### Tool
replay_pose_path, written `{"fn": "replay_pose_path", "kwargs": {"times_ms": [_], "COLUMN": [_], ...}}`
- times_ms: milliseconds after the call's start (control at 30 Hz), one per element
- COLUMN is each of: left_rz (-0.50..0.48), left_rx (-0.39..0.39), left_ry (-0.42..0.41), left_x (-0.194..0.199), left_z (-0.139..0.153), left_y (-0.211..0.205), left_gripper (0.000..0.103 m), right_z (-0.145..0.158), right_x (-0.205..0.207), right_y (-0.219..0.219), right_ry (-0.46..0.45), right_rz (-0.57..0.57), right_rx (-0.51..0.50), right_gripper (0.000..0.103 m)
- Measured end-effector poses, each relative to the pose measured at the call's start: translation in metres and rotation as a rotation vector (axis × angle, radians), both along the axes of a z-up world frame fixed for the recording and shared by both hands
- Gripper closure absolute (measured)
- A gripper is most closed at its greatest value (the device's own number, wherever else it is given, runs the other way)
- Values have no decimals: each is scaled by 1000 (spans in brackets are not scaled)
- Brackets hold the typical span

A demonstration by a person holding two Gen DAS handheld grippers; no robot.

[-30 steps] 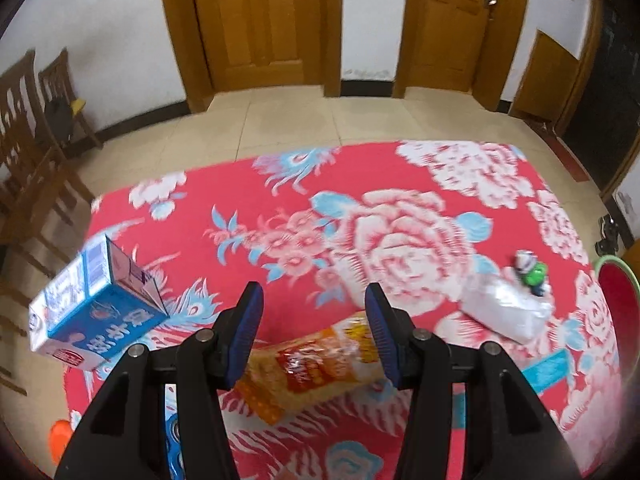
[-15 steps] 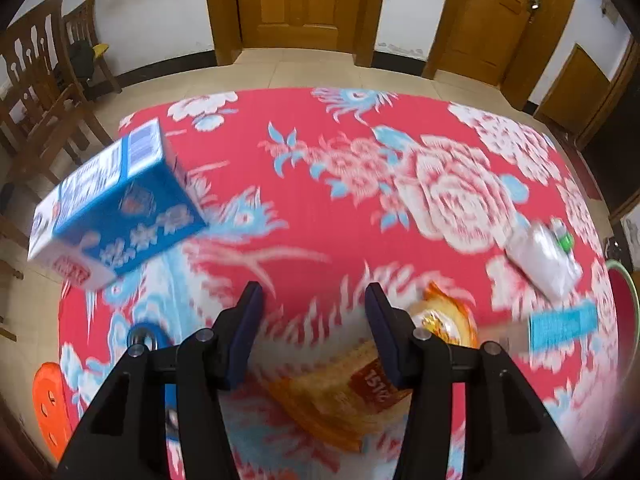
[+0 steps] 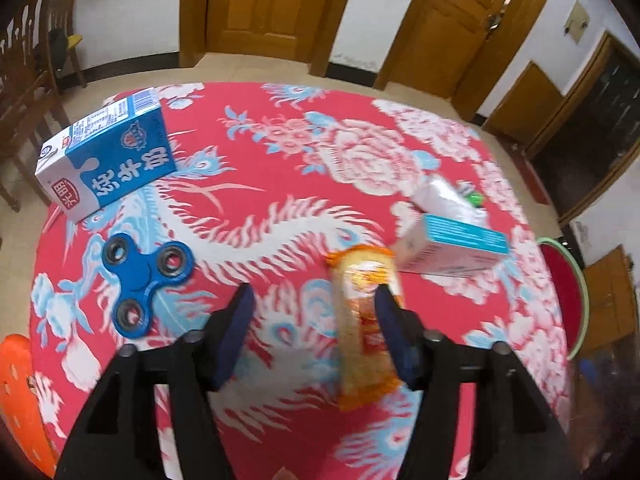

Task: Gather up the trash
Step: 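Grasp the orange snack bag with the left gripper and lift it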

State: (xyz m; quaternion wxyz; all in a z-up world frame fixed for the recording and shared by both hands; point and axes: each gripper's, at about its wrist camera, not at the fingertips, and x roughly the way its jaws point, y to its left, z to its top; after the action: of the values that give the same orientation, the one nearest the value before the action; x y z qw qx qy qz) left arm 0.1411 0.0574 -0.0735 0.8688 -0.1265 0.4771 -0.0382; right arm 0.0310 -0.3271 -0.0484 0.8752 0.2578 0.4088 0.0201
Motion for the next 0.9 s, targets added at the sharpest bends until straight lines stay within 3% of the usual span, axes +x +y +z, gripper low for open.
{"fn": "replay_pose_path", "kwargs": {"times_ms": [267,633,700,833,900], "left_rz": [-77,-53,-39,-23,-15], "left_rx": [31,94,86,53,29], "left_ry": [-15,5,10,2,4], "left_x": [-6,-2,-3,-5,-7], "left_z": [-3,-20,-23,-22,-22], "left_y": [-30,-41,-40,-35,-31], "left_gripper": [38,38,41,62,62], "right_z": [0,0,1,4,6], "right_x": [1,13,20,42,51], "right_y": [8,19,25,47,59], "right_ry": [2,5,5,0,-6], "right_rz": [16,53,77,161,193], "right_rx": [-5,-45,-58,-89,-99], "right_gripper": [11,11,11,10,10]}}
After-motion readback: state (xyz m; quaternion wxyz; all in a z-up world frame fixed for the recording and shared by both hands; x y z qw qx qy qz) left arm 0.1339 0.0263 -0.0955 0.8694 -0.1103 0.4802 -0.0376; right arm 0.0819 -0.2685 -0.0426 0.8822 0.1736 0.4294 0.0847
